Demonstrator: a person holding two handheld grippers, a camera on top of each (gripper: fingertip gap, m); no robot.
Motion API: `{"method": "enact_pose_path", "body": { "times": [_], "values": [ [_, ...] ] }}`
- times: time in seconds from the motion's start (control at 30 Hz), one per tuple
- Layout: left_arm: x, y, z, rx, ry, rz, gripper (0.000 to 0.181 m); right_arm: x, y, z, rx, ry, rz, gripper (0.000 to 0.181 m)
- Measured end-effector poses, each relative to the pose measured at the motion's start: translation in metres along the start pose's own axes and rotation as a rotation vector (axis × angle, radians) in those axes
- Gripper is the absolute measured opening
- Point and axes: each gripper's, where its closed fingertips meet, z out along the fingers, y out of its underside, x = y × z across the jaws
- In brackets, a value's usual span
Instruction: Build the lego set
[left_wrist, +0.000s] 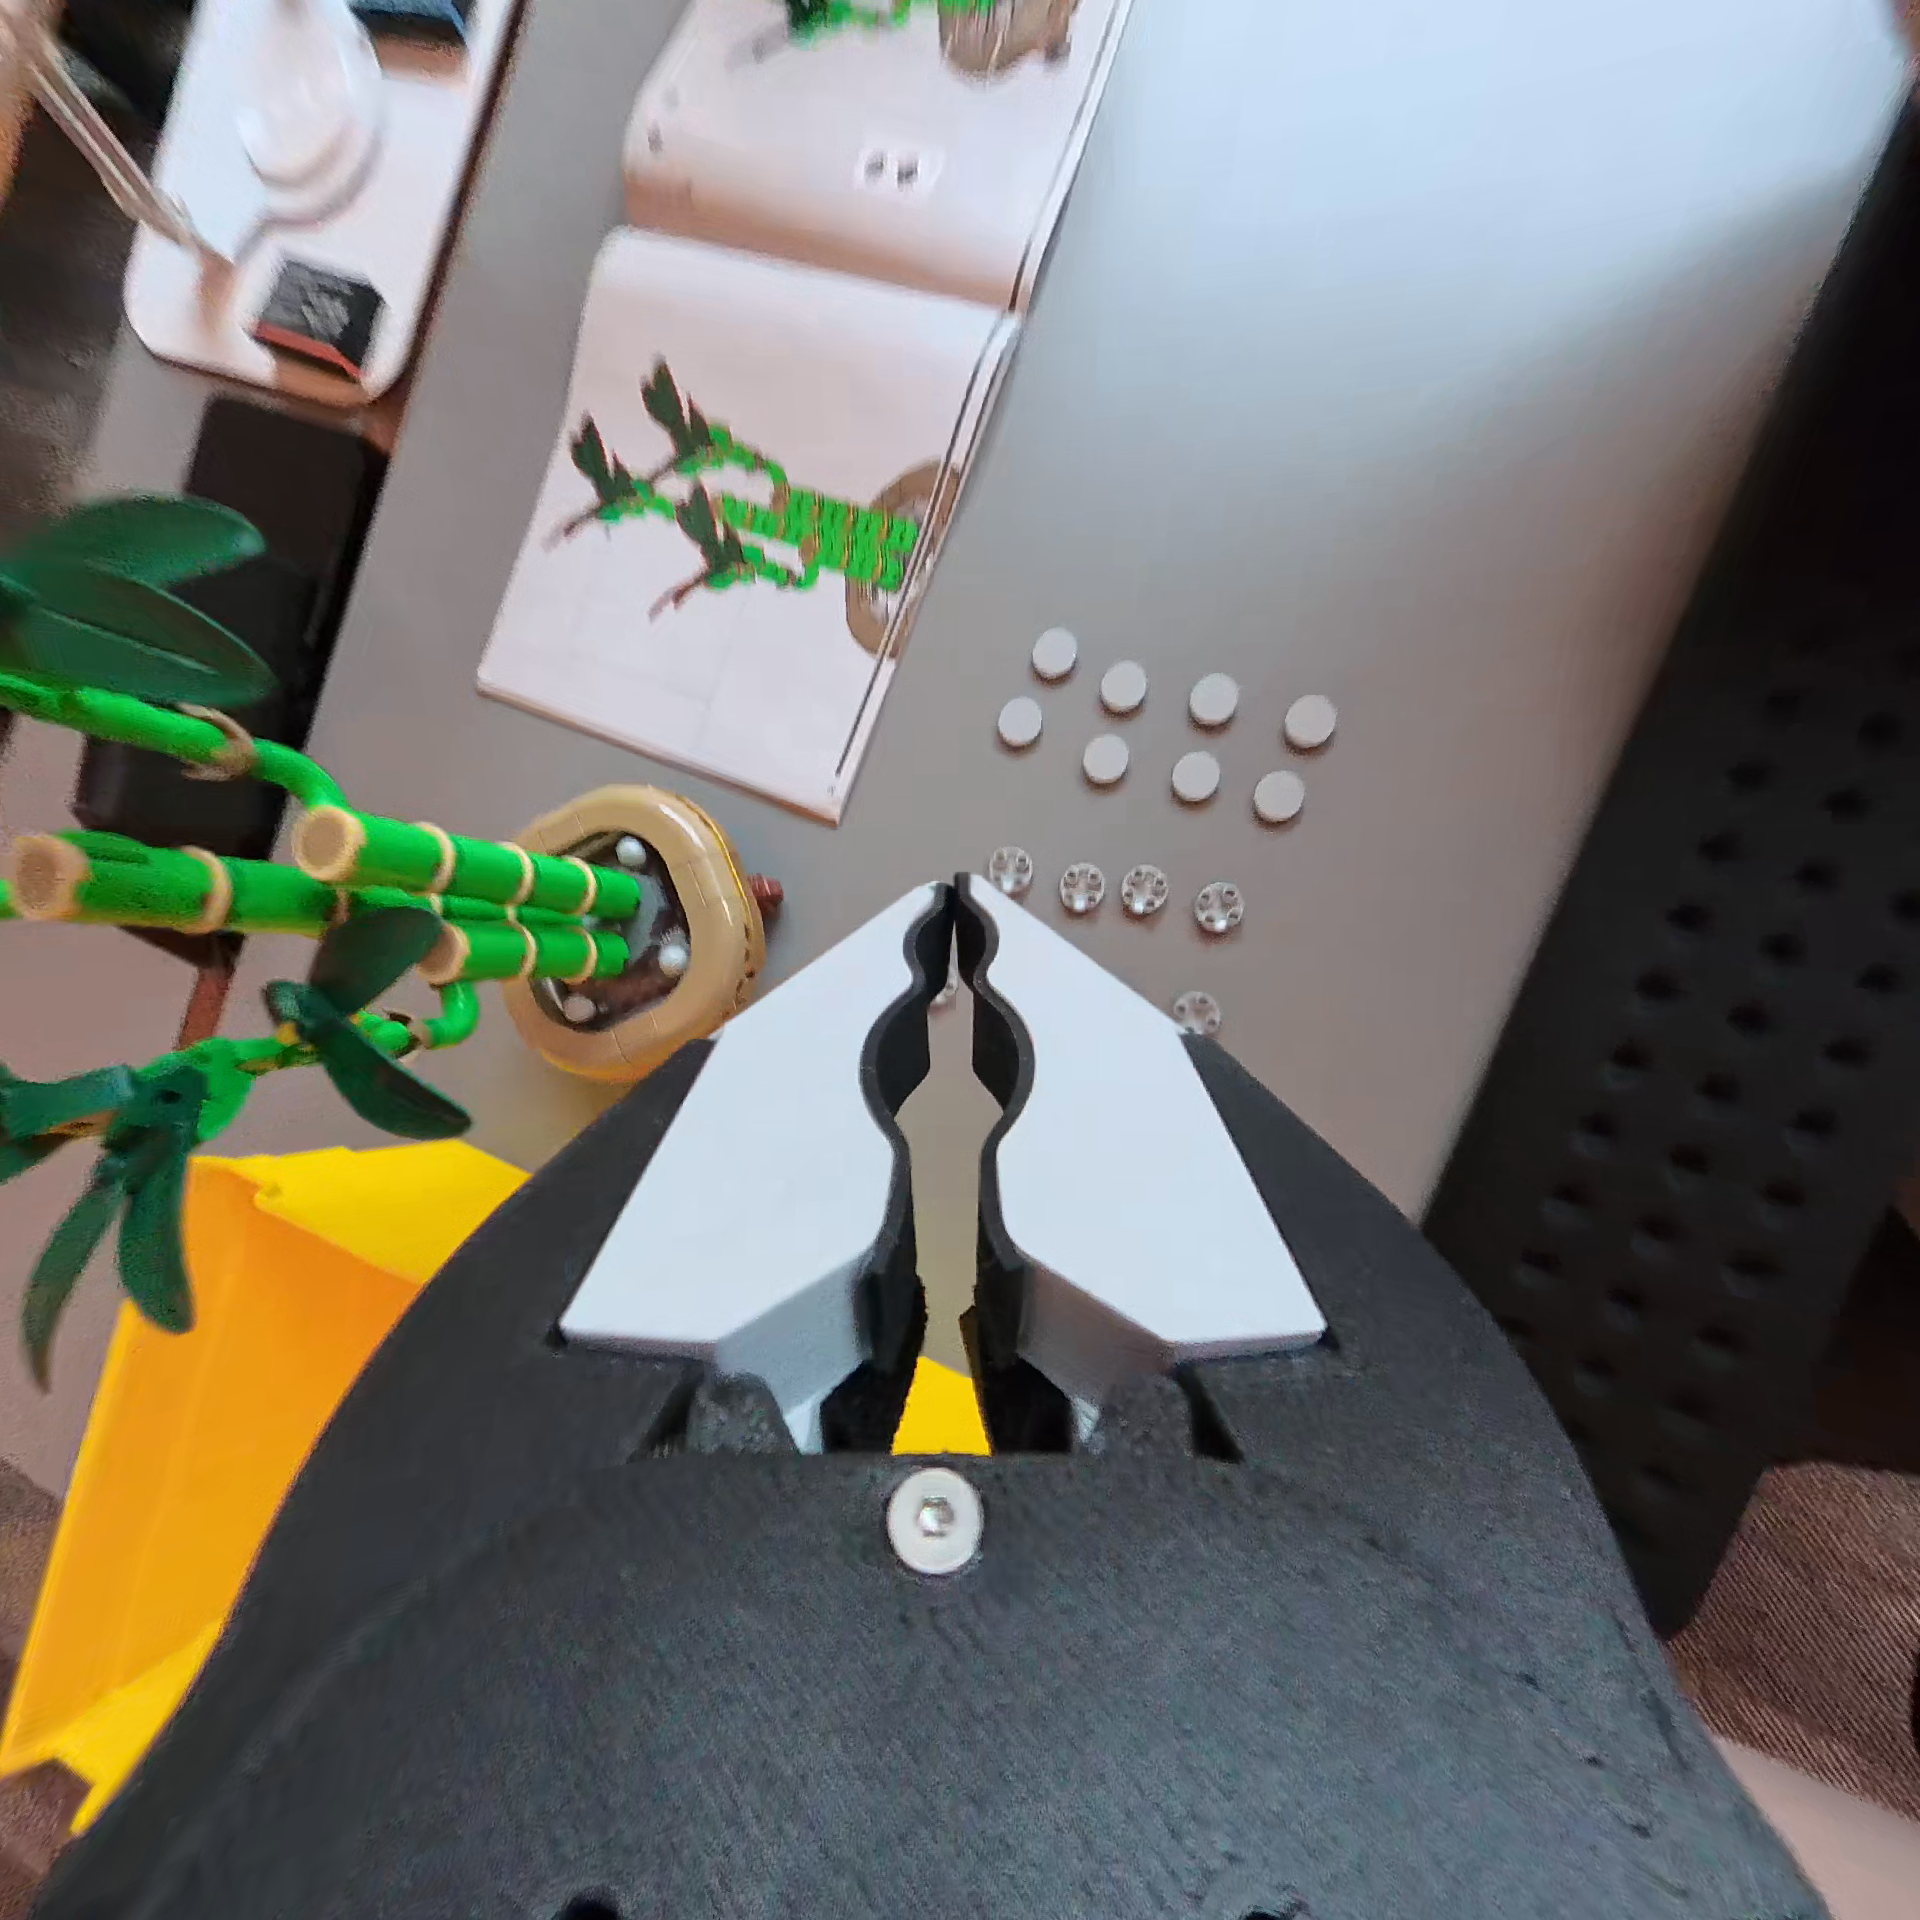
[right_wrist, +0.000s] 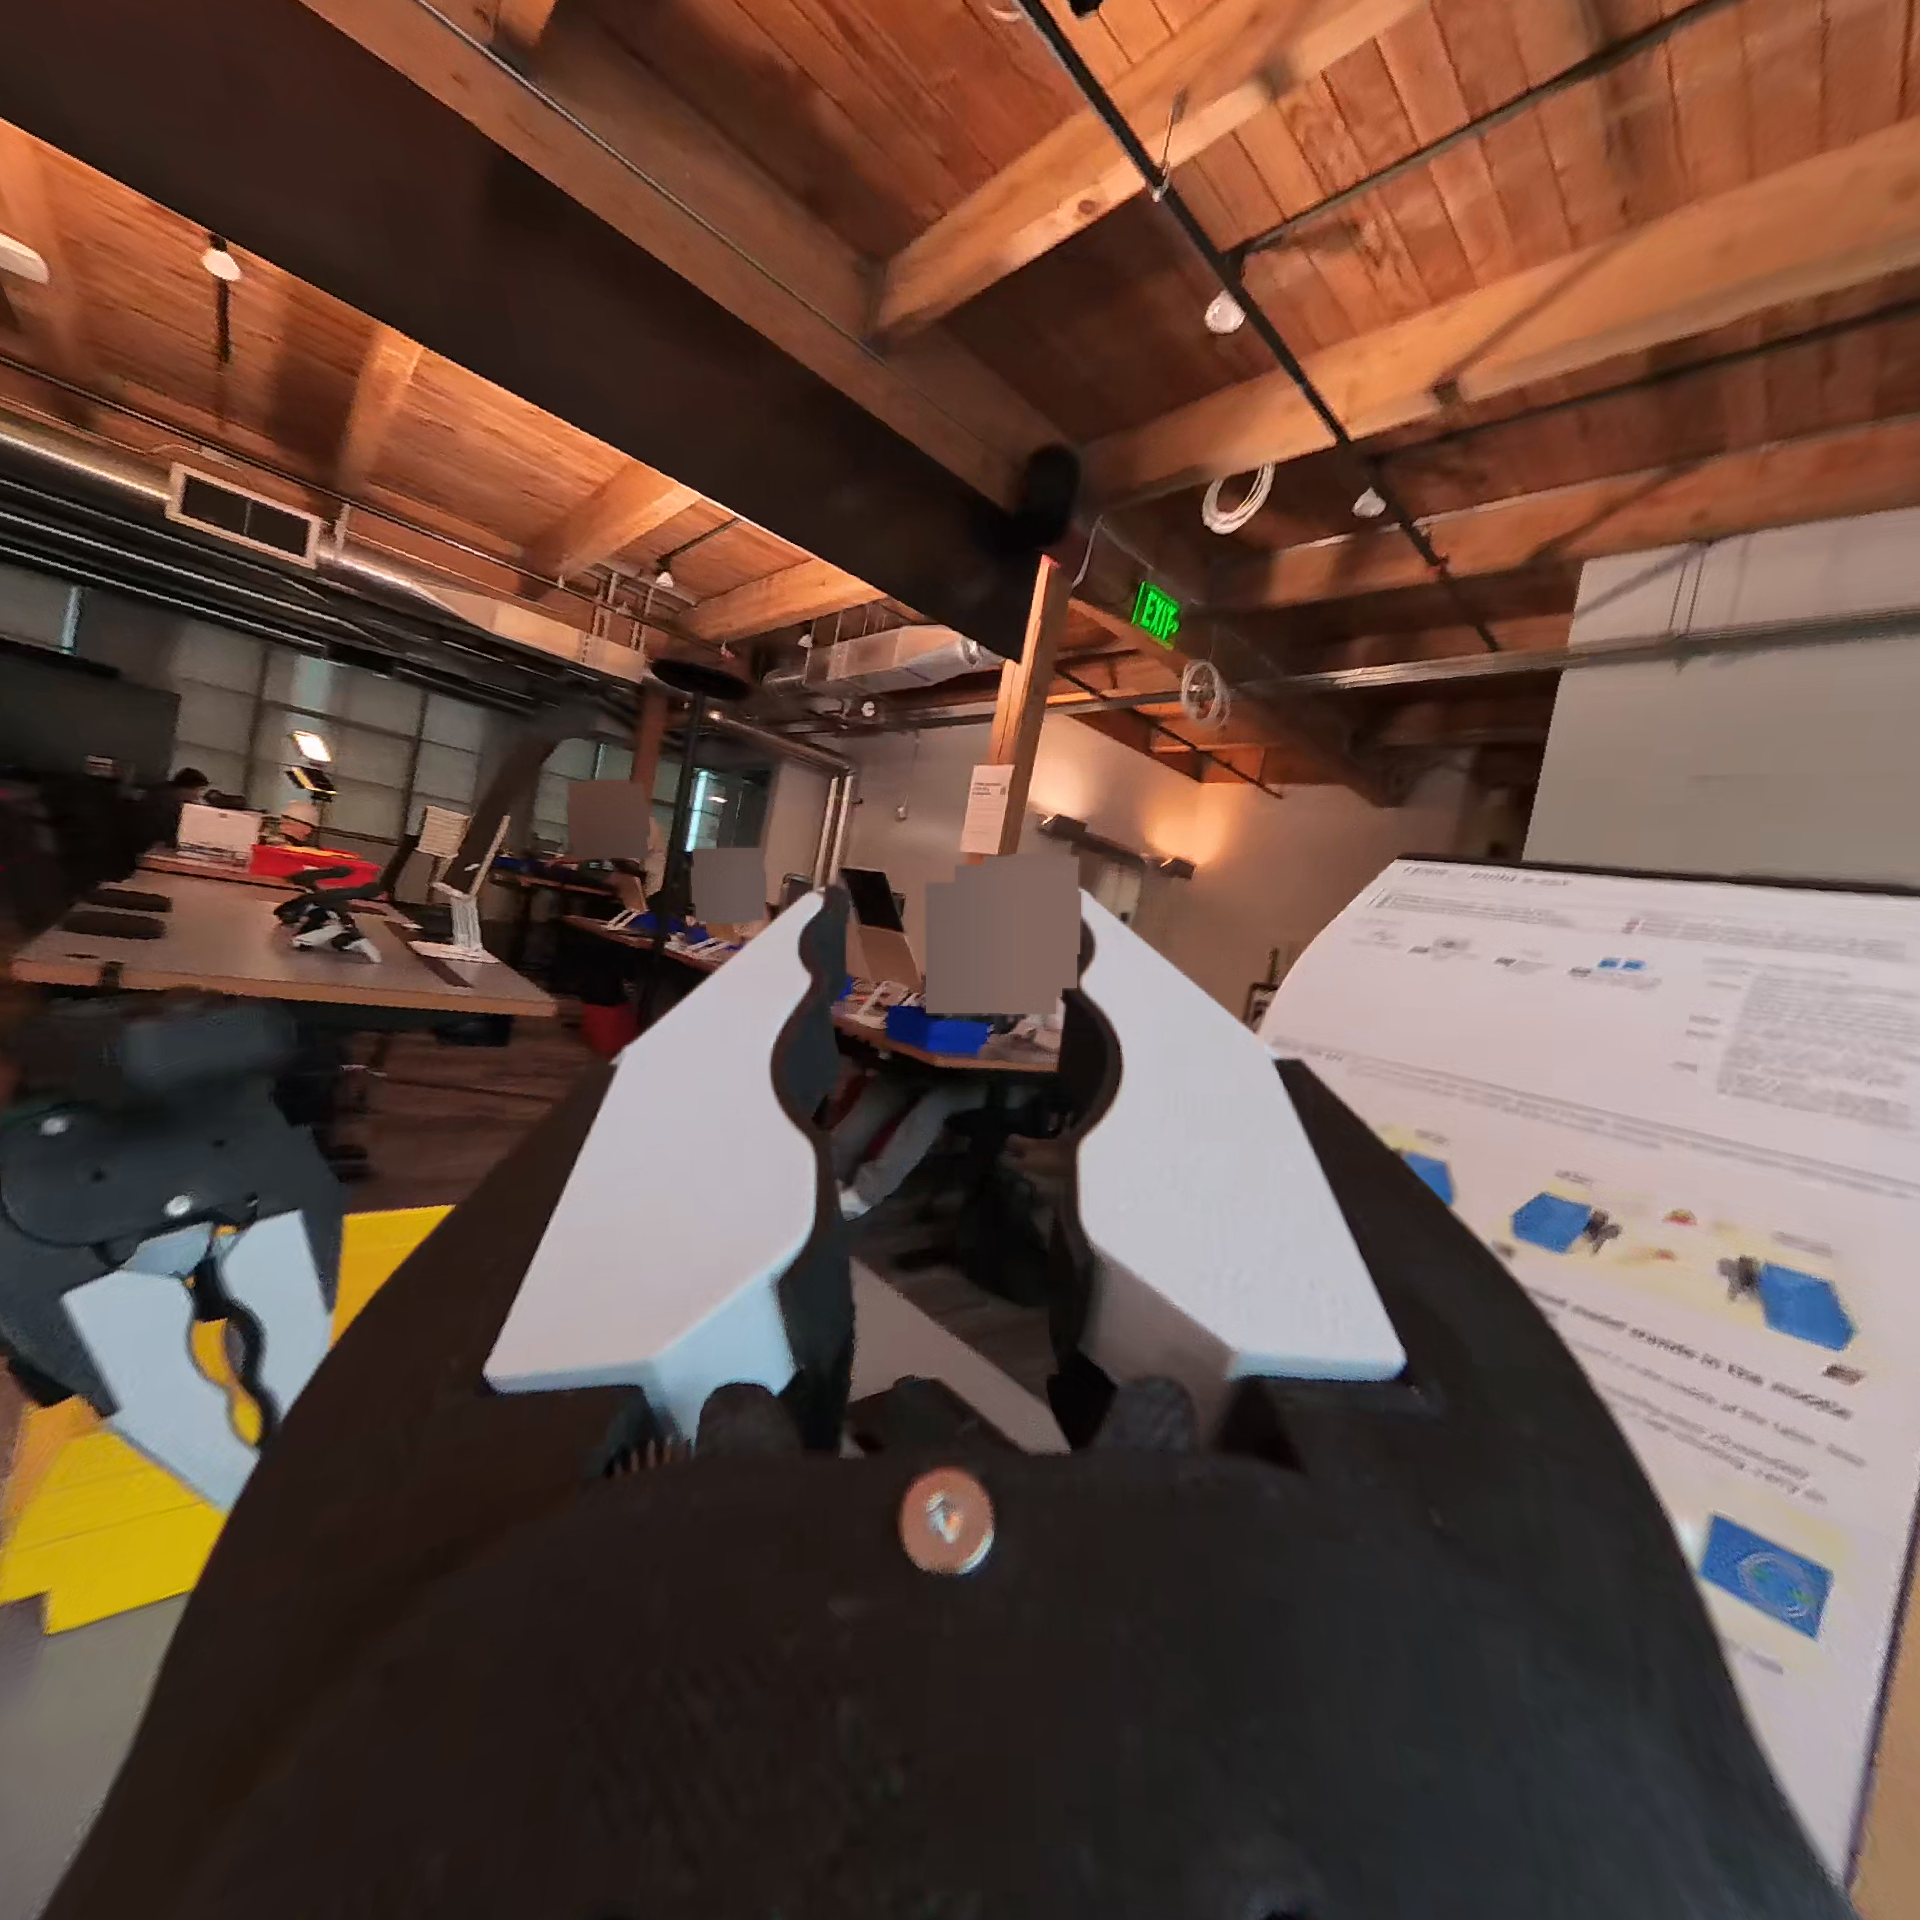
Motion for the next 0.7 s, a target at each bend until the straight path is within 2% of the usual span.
{"method": "enact_pose_path", "body": {
  "times": [0.13, 0.27, 0.4, 0.57, 0.7],
  "values": [
    [0.001, -0.030, -0.016, 0.182, -0.004, -0.004, 0.000, 0.007, 0.012, 0.004, 0.003, -0.005, 0.107, 0.032],
    [-0.001, -0.070, -0.022, 0.425, 0.044, -0.092, 0.000, 0.022, 0.027, 0.005, -0.032, 0.065, 0.081, 0.033],
    [-0.004, -0.095, -0.028, 0.586, 0.070, -0.167, 0.000, 0.041, 0.033, 0.004, -0.017, 0.153, 0.089, 0.031],
    [0.006, -0.139, -0.071, 0.938, 0.141, -0.211, 0.000, 0.055, 0.042, 0.000, 0.004, 0.189, 0.235, 0.002],
    [0.000, -0.151, -0.083, 1.024, 0.098, -0.256, 0.001, 0.066, 0.041, -0.005, 0.033, 0.202, 0.293, 0.000]
  ]
}}
